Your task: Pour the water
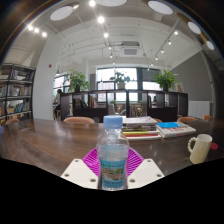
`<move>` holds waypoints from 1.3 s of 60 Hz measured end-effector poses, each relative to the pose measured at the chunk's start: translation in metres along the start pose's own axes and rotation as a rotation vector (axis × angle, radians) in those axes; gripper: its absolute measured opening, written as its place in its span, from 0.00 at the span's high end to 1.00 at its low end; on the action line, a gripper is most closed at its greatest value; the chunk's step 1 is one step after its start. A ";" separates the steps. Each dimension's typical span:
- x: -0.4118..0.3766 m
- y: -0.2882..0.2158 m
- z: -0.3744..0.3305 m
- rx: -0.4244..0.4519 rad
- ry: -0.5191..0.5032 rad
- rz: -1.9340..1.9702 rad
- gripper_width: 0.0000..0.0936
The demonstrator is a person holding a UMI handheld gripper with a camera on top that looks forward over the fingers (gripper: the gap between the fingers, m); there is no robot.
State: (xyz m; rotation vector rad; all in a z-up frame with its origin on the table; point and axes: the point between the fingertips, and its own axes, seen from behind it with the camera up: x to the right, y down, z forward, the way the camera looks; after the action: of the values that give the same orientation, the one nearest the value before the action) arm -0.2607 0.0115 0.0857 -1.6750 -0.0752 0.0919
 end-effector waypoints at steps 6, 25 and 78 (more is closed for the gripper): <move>0.009 -0.005 0.000 -0.021 -0.015 0.053 0.70; 0.111 -0.089 -0.020 0.143 -0.044 0.768 0.70; 0.265 -0.116 -0.049 0.558 -0.127 2.217 0.69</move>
State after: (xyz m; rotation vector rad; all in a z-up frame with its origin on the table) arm 0.0085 0.0030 0.2017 -0.4702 1.5561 1.6433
